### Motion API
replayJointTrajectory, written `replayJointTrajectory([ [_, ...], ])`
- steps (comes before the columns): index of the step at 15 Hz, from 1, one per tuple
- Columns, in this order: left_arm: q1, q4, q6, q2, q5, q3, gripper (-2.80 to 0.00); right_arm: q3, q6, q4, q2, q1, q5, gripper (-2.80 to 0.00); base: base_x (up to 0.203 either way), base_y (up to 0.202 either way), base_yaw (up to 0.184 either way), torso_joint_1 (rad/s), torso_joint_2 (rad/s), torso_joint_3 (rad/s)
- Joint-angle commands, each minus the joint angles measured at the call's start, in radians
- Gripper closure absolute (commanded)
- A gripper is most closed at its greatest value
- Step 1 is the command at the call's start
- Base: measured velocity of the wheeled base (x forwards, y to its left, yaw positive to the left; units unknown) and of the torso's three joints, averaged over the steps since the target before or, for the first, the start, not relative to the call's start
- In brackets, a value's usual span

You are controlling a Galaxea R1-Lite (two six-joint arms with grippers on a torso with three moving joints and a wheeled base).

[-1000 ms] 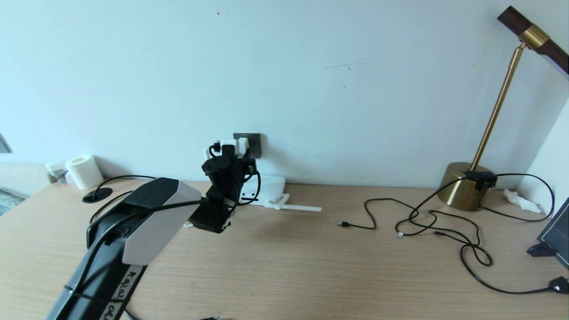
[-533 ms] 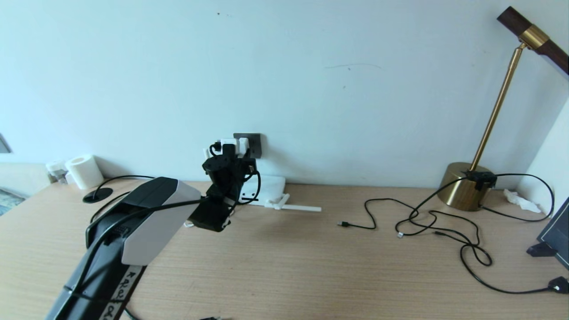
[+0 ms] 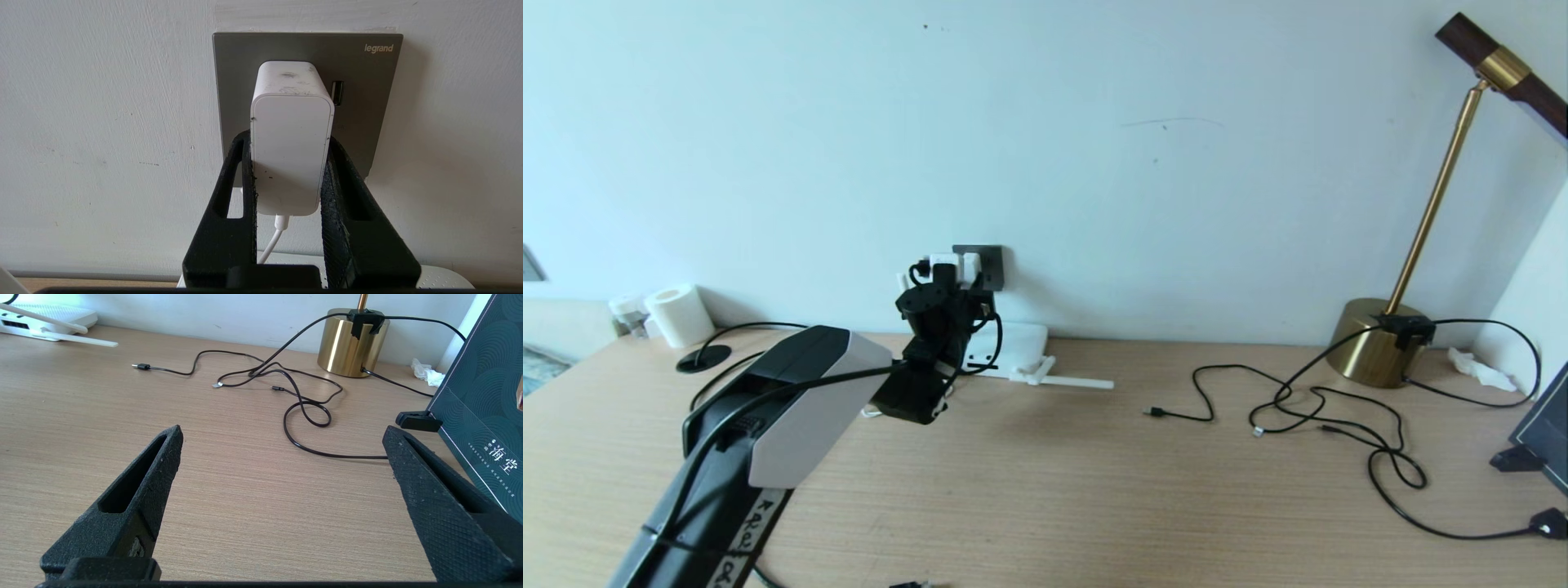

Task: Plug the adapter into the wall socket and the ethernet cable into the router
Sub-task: Plug plug into socket

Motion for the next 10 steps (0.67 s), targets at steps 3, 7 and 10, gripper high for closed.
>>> replayJointTrajectory([
  [3, 0.0, -0.002, 0.001, 0.013, 0.001, -0.024, 0.0, 0.011, -0.001, 0.0, 0.002, 0.001, 0.0, -2.8, 0.0, 0.0, 0.0, 0.0, 0.0, 0.0],
  [7, 0.0, 0.024, -0.001, 0.022, 0.003, -0.033, 0.0, 0.011, -0.001, 0.0, 0.001, 0.001, 0.0, -2.8, 0.0, 0.0, 0.0, 0.0, 0.0, 0.0],
  [10, 0.002, 0.024, -0.001, 0.037, 0.004, -0.053, 0.0, 0.011, -0.001, 0.0, 0.002, 0.001, 0.0, -2.8, 0.0, 0.0, 0.0, 0.0, 0.0, 0.0],
])
